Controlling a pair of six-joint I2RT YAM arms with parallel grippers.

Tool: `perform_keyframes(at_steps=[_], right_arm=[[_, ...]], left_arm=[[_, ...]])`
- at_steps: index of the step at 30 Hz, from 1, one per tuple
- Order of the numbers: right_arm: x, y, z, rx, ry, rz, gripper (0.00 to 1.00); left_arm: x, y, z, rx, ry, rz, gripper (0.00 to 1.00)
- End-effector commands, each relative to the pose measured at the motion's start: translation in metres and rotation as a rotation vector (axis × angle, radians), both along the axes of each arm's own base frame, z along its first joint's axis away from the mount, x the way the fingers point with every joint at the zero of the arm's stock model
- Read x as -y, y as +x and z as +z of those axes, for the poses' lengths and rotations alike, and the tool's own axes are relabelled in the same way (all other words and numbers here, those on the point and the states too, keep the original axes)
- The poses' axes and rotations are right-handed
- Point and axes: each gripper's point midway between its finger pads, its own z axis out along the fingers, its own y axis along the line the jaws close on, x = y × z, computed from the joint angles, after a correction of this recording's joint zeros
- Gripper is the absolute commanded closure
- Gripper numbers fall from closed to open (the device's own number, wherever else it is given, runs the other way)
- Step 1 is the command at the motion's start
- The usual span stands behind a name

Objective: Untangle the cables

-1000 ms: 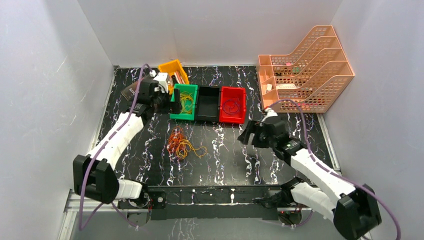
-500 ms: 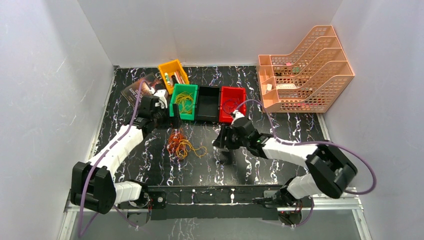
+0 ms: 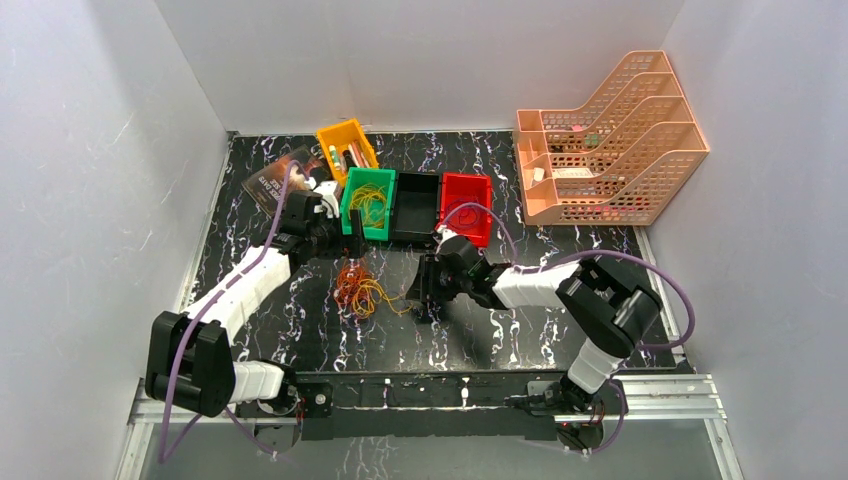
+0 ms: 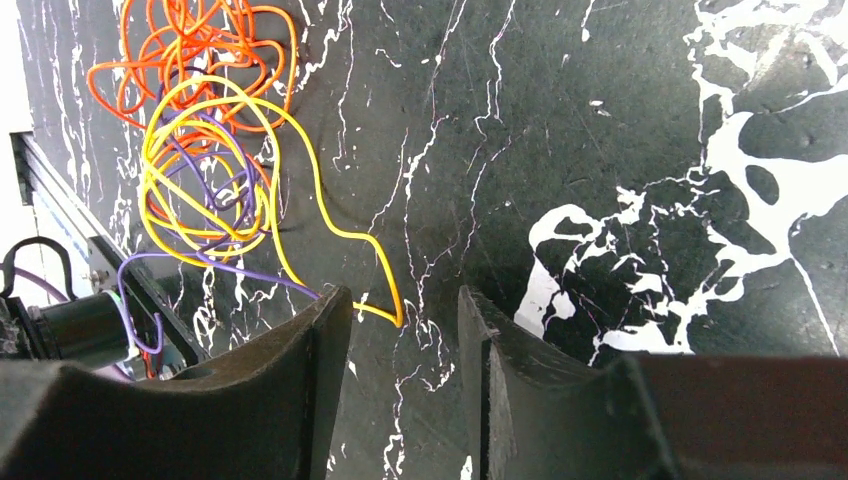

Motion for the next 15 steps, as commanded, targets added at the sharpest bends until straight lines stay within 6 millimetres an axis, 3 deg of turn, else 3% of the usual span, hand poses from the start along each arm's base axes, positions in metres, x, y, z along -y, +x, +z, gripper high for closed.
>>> perform_keyframes(at_steps=[1,9,12,15], right_arm=[[-0.02,0.007,0.017,0.031,0.06,0.031,0.5],[-0.032,-0.005,0.01,-0.007,0.092,0.111,0.59],[-0.034,-0.006,0.001,-0.024,0.079,0.126,0.66],[-0.031,-0.004,0.004,0.007,0.073,0.121,0.76]], left_arm=[[0.007,0.004,0.013,0.03,-0.023,-0.037,0.07],[0.004,0.008,0.018,0.053,-0.008,-0.036,0.07],[0.002,0.01,0.021,0.068,0.01,-0.038,0.07],[0.002,0.013,0.025,0.085,0.02,-0.05,0.07]])
